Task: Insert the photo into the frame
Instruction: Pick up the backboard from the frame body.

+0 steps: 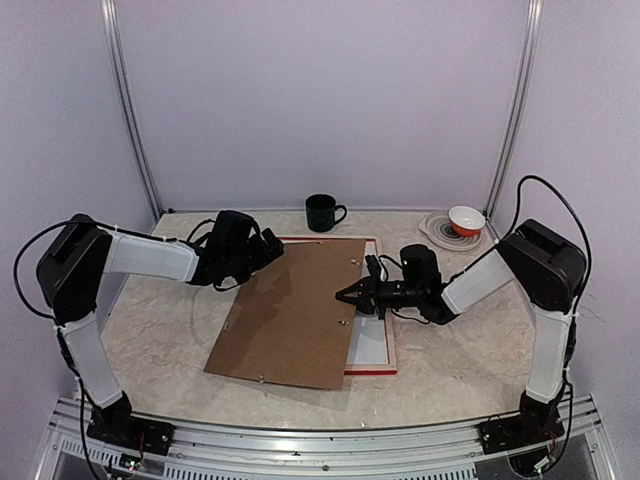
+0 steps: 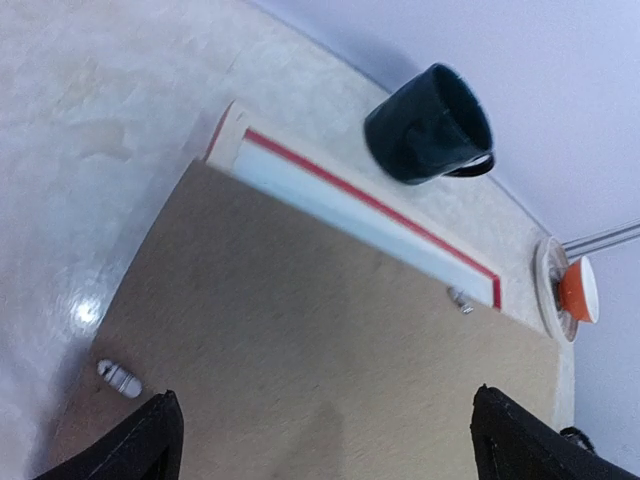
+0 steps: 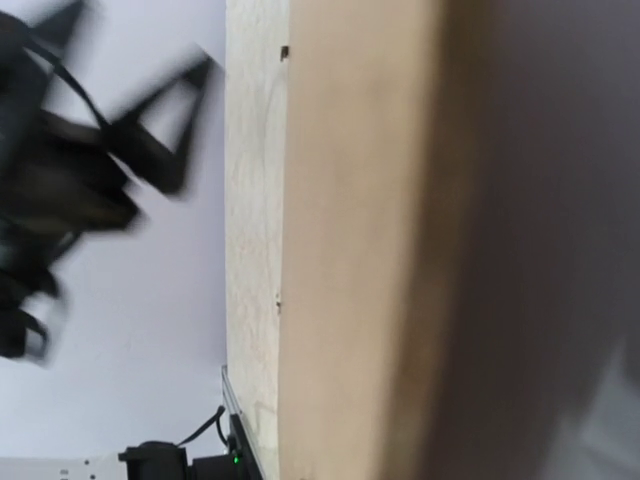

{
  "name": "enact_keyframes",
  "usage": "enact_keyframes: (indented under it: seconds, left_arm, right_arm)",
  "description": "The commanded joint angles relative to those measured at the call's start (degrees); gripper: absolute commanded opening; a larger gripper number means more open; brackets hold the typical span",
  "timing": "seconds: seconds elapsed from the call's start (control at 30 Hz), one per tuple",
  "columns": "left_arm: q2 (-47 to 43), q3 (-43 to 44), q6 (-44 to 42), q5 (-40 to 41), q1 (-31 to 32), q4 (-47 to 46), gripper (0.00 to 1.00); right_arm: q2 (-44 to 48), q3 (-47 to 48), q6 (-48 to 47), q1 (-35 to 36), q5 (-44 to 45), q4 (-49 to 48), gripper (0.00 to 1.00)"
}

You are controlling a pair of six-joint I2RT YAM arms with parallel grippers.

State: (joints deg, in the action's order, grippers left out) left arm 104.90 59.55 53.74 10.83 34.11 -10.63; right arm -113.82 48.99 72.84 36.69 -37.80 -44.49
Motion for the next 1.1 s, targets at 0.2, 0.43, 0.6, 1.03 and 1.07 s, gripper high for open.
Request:
enact_keyframes:
  seconds: [0.2, 0.43, 0.6, 1.03, 1.07]
  left_arm:
    - [-0.1, 16.3, -7.6, -1.0, -1.4, 9.8, 0.99]
    - [-5.0, 5.2, -5.1, -0.6, -2.1, 6.1, 0.99]
    - [-7.3, 0.8, -4.2, -0.7, -1.7, 5.4, 0.99]
    - [-13.0, -4.3, -4.0, -2.3, 4.6, 6.5, 0.99]
    - [-13.9, -4.5, -4.4, -2.4, 5.7, 7.3, 0.99]
  right_arm:
    - [2.0, -1.3, -5.2, -2.0, -4.9, 2.2, 0.00]
    - [2.8, 1.2, -8.0, -6.2, -9.7, 8.0, 0.00]
    - [1.8, 5.4, -10.9, -8.7, -14.4, 12.9, 0.00]
    - [-1.1, 8.1, -13.1, -12.8, -19.2, 14.9, 0.00]
    - [-1.6, 8.0, -12.7, -12.8, -19.4, 14.1, 0.00]
